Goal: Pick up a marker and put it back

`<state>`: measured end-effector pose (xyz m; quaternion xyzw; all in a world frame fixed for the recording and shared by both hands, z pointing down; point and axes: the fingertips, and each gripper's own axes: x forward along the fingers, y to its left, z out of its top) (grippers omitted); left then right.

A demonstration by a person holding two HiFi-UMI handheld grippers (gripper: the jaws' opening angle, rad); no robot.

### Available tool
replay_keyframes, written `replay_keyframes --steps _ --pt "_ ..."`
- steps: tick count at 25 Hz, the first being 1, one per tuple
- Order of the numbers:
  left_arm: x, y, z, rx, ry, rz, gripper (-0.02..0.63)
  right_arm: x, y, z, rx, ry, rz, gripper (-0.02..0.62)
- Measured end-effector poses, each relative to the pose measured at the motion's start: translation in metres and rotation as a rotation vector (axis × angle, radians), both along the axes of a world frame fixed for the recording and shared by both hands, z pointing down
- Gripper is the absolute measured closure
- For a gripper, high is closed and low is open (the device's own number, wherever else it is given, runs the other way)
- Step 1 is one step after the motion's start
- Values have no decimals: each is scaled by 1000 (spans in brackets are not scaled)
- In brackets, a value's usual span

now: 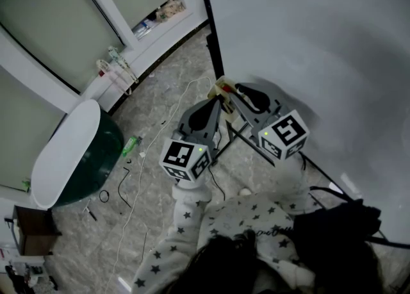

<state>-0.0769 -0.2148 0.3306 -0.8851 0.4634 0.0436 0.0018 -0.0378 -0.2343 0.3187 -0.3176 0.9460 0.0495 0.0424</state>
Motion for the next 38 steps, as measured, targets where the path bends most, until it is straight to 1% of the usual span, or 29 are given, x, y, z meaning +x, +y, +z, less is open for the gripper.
replay_keyframes --steps 5,10,15,19,22,26,30,38 --pt "-9 -12 7 24 20 -23 606 -10 -11 13 19 26 19 511" --pt "-13 -18 31 5 12 -63 604 -18 -18 41 10 52 33 511" --pt "-13 -16 46 -19 2 -66 605 -25 -19 59 15 77 35 511" --pt "-14 -16 57 -34 3 -67 604 -32 -19 78 26 132 37 511" --pt "-13 -16 68 -49 0 -68 604 -35 -17 91 14 125 35 511" --pt "-13 -16 77 -67 6 -69 604 -37 -16 103 -4 140 26 511" --pt "-12 -17 84 -80 7 -73 604 -37 -14 112 -27 128 16 511" --pt "-13 -16 92 -91 5 -77 604 -35 -11 117 -17 94 15 511"
